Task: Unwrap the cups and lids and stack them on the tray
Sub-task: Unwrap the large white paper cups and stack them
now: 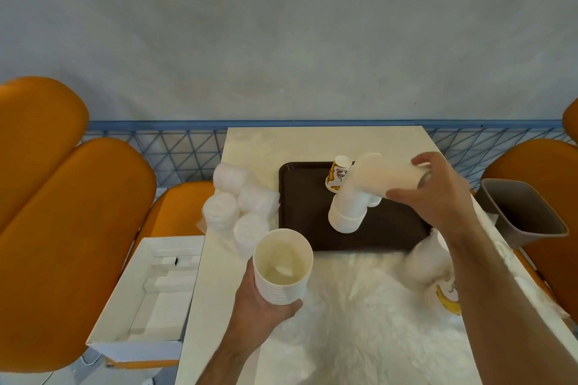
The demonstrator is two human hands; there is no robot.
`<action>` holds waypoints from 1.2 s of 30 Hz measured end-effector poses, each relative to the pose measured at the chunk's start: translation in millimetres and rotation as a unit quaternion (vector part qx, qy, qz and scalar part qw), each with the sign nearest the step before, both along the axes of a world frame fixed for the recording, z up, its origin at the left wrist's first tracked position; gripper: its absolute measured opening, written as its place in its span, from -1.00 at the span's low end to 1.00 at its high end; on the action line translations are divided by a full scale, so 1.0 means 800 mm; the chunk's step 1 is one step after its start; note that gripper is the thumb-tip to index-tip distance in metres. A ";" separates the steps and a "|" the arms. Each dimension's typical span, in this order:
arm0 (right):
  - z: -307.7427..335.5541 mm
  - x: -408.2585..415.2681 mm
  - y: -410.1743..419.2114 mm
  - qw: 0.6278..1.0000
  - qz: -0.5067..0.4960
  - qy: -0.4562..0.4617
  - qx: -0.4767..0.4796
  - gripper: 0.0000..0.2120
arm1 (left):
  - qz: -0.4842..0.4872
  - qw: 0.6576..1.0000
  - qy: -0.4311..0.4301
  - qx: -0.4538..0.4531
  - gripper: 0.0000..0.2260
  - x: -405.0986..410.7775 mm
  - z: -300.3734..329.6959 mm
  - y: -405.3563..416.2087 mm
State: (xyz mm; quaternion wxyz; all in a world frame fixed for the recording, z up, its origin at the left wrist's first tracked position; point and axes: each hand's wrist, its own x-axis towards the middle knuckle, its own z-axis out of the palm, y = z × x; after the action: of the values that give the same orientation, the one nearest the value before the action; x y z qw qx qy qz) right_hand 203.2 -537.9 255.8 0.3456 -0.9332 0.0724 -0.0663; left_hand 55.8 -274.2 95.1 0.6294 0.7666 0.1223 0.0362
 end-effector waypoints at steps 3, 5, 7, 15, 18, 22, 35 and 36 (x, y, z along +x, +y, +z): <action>0.007 0.017 0.010 0.998 0.041 -0.023 -0.030 -0.34 | 0.003 1.000 0.001 -0.001 -0.17 0.000 0.000 -0.001; 0.010 0.027 0.018 0.996 0.074 -0.031 -0.035 -0.34 | 0.003 1.000 0.001 0.002 -0.17 0.000 0.000 -0.001; 0.008 0.040 0.024 0.993 0.103 -0.028 -0.058 -0.35 | 0.004 1.000 -0.004 0.007 -0.17 0.000 -0.001 -0.001; -0.035 0.087 0.043 0.963 0.211 0.041 -0.160 -0.43 | 0.000 1.000 -0.006 0.010 -0.18 -0.001 0.000 -0.001; -0.064 0.089 0.046 0.953 0.234 0.086 -0.172 -0.37 | -0.002 1.000 -0.007 0.010 -0.17 -0.001 0.001 -0.001; -0.087 0.093 0.051 0.934 0.273 0.111 -0.204 -0.09 | -0.003 1.000 -0.004 0.010 -0.16 0.000 0.000 -0.001; -0.017 -0.060 0.123 0.918 0.377 0.109 0.051 -0.37 | 0.007 1.000 0.008 0.024 -0.17 0.000 0.000 0.000; -0.023 -0.073 0.130 0.908 0.401 0.121 0.018 -0.27 | 0.005 1.000 0.008 0.027 -0.17 0.000 0.003 0.000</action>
State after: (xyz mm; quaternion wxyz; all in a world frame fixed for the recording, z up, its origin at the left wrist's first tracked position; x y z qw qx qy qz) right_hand 144.5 -433.9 237.3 0.3484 -0.8782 -0.2651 0.1927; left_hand 56.0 -274.5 97.4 0.6071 0.7830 0.1307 0.0365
